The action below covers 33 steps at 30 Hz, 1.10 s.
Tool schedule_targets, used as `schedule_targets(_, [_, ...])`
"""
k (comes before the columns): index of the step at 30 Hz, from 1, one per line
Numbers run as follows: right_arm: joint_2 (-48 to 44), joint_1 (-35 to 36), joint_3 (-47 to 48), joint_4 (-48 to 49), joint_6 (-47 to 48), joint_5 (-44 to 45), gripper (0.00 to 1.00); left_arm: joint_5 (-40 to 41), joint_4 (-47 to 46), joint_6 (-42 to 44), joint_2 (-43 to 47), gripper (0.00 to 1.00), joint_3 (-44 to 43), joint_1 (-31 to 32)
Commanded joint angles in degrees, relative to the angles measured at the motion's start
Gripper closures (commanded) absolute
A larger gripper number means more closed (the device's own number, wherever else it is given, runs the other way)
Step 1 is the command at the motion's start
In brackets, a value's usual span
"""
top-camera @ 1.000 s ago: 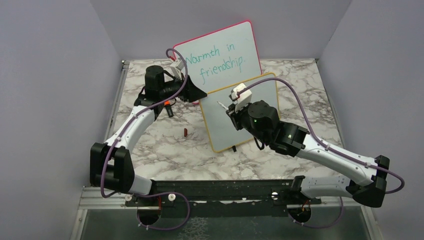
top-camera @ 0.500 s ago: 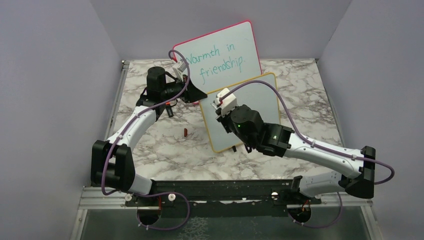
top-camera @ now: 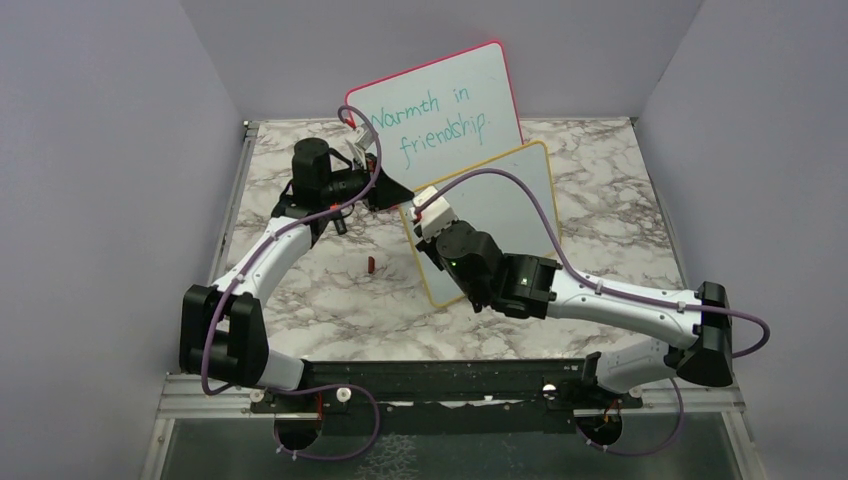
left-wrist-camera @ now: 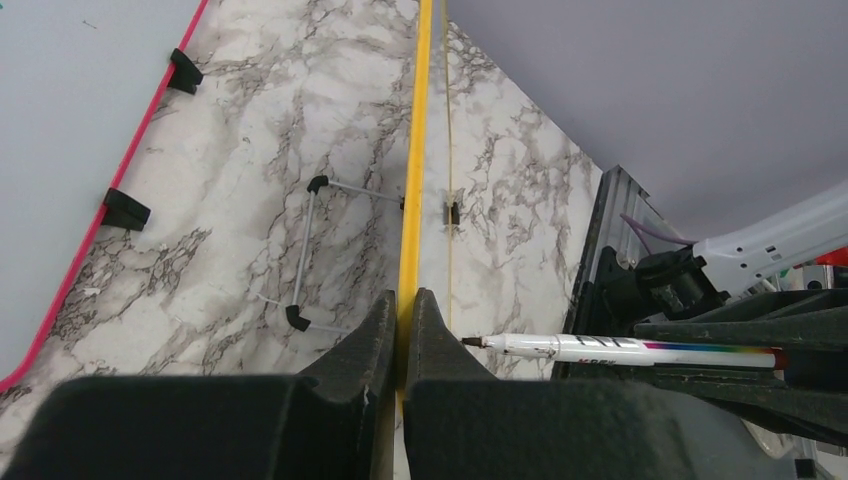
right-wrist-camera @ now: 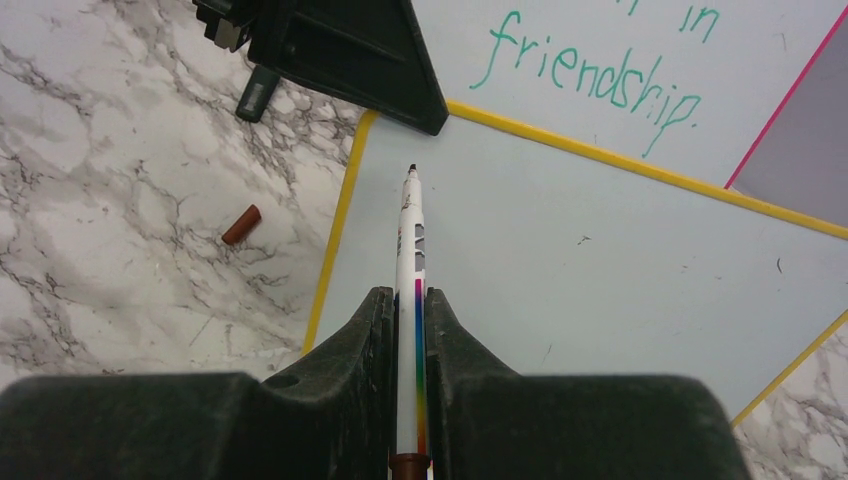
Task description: Write a sentence on the whiteboard
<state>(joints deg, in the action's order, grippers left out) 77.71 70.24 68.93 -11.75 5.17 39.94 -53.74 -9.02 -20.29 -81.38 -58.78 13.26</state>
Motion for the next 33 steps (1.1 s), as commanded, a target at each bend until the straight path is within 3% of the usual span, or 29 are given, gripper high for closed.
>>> schedule_targets(1, [1.75, 0.6, 2.53, 2.73, 1.16, 3.22, 0.99, 0.44, 1.02, 1.75, 1.86, 1.0, 1.71, 0.1])
schedule_targets(33, [5.43, 0.6, 3.24, 3.45, 1.95, 4.13, 0.99, -0.59, 1.55, 3.51, 1.16, 1.0, 1.74, 0.1])
